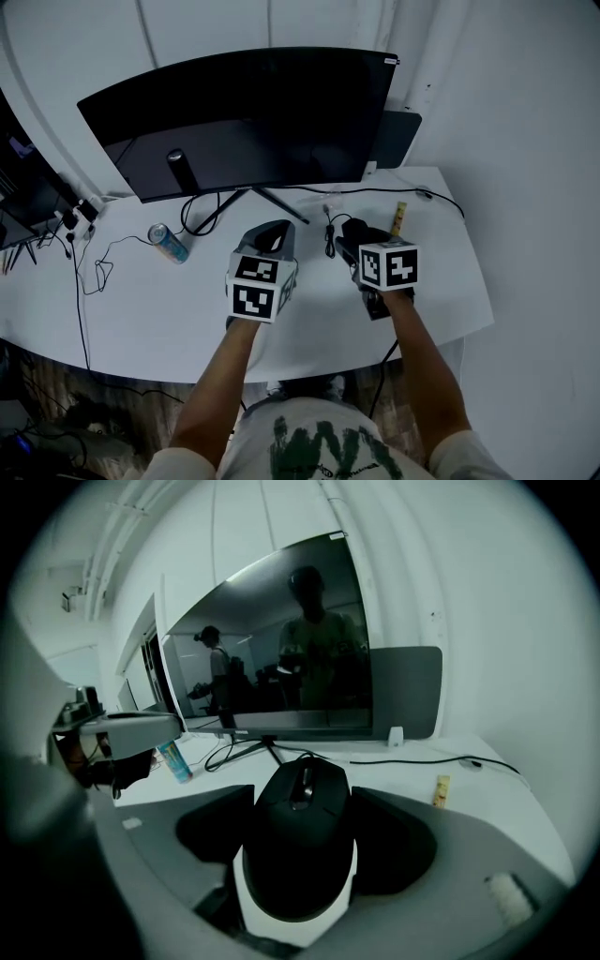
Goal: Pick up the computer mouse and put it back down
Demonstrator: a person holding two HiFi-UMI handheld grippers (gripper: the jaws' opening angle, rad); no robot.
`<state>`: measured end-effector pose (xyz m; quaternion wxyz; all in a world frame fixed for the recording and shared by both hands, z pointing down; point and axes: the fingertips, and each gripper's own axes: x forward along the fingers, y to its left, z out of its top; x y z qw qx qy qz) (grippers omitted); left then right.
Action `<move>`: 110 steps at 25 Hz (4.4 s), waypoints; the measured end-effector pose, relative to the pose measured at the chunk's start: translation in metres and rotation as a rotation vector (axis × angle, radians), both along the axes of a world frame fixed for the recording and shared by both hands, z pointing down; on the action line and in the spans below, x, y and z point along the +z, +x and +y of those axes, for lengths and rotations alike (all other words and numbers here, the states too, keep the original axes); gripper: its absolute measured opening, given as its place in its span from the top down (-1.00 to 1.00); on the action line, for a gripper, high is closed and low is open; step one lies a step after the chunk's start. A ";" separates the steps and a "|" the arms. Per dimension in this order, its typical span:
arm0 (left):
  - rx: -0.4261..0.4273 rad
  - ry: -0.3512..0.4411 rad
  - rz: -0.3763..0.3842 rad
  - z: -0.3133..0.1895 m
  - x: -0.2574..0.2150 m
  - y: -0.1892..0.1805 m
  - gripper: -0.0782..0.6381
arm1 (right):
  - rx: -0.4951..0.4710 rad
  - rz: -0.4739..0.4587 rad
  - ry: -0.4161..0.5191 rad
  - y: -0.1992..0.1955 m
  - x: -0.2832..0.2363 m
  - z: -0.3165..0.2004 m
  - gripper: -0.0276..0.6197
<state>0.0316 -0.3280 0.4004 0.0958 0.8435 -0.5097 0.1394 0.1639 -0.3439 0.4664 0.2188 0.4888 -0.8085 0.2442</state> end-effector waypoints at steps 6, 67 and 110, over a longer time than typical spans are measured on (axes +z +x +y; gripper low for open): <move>-0.024 0.037 -0.002 -0.002 -0.020 -0.010 0.78 | -0.014 -0.032 0.079 -0.005 -0.042 -0.006 -0.08; -0.074 0.054 -0.012 0.005 -0.038 -0.032 0.78 | -0.030 -0.089 0.182 -0.027 -0.098 -0.007 -0.08; -0.125 -0.155 -0.005 0.056 0.075 -0.156 0.78 | -0.008 -0.019 -0.137 -0.166 0.102 0.030 -0.08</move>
